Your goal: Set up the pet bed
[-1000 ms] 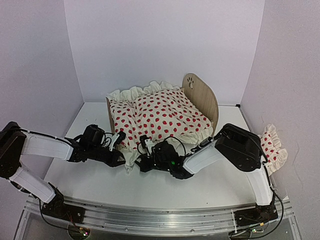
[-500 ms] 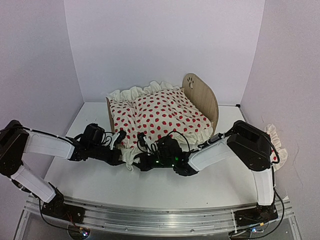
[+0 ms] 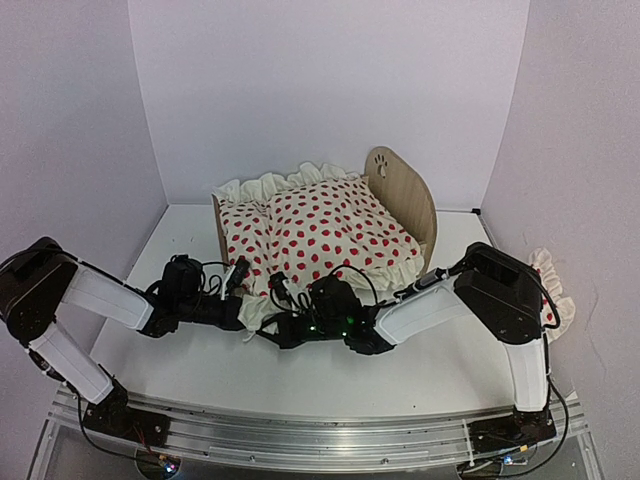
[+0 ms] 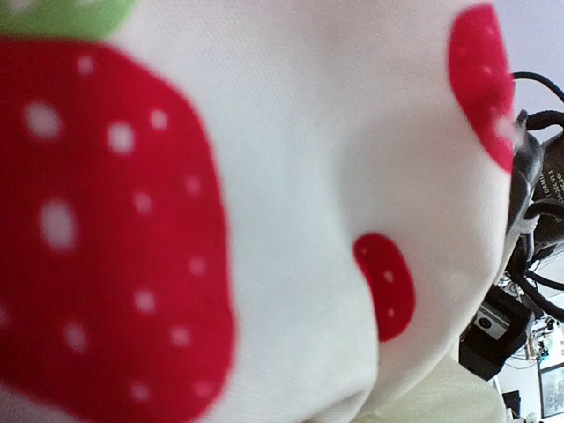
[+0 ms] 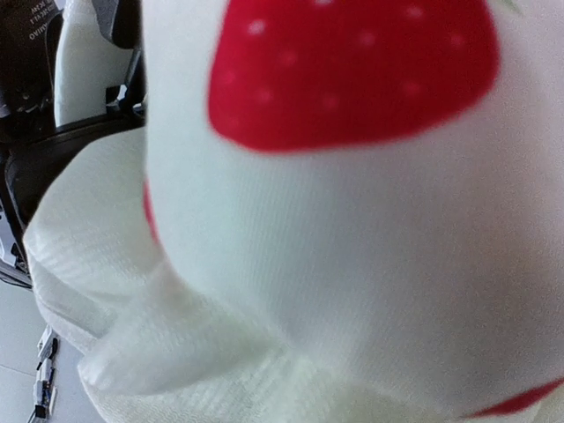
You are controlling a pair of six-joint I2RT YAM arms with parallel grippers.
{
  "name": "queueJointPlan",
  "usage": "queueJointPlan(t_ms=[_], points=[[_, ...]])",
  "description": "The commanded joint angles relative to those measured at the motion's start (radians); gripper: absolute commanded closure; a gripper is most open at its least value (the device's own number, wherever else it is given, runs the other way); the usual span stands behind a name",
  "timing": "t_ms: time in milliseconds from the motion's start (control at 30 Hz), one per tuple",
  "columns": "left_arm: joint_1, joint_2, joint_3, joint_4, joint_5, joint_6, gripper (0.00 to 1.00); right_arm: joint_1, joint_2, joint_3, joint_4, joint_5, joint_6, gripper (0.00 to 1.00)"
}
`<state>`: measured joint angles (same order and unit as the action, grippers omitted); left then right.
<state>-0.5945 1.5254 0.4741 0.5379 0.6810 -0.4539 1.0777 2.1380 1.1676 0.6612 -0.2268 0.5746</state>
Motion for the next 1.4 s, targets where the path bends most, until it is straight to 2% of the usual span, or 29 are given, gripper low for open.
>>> queueJointPlan(t_ms=[0, 133, 367, 567, 700, 767, 900, 967, 1200, 1367], points=[[0.001, 0.048, -0.042, 0.132, 0.080, -0.109, 1.00, 0.019, -0.013, 0.051, -0.058, 0.032, -0.032, 1.00], [-0.001, 0.085, -0.055, 0.201, 0.121, -0.123, 1.00, 0.019, 0.000, 0.077, -0.064, 0.044, -0.033, 0.99], [-0.004, 0.135, -0.090, 0.270, 0.101, -0.137, 1.00, 0.018, -0.042, 0.021, -0.077, 0.077, -0.047, 0.72], [-0.004, 0.159, -0.090, 0.252, 0.031, -0.102, 1.00, 0.018, -0.136, -0.016, -0.199, 0.088, -0.080, 0.61], [-0.004, 0.166, -0.088, 0.244, 0.011, -0.080, 1.00, 0.017, -0.211, -0.078, -0.271, 0.124, -0.087, 0.57], [-0.004, 0.165, -0.090, 0.242, 0.009, -0.075, 1.00, 0.015, -0.235, -0.108, -0.281, 0.164, -0.103, 0.60], [-0.004, 0.160, -0.095, 0.240, 0.008, -0.070, 1.00, 0.006, -0.182, -0.072, -0.288, 0.195, -0.126, 0.80], [-0.004, 0.156, -0.098, 0.240, 0.003, -0.065, 1.00, 0.003, -0.134, -0.026, -0.287, 0.194, -0.137, 0.86], [-0.004, 0.154, -0.102, 0.245, -0.001, -0.057, 1.00, -0.011, -0.066, 0.038, -0.223, 0.197, -0.142, 0.90], [-0.004, 0.154, -0.099, 0.238, -0.001, -0.053, 1.00, -0.035, -0.082, 0.063, -0.171, 0.291, -0.164, 0.88]])
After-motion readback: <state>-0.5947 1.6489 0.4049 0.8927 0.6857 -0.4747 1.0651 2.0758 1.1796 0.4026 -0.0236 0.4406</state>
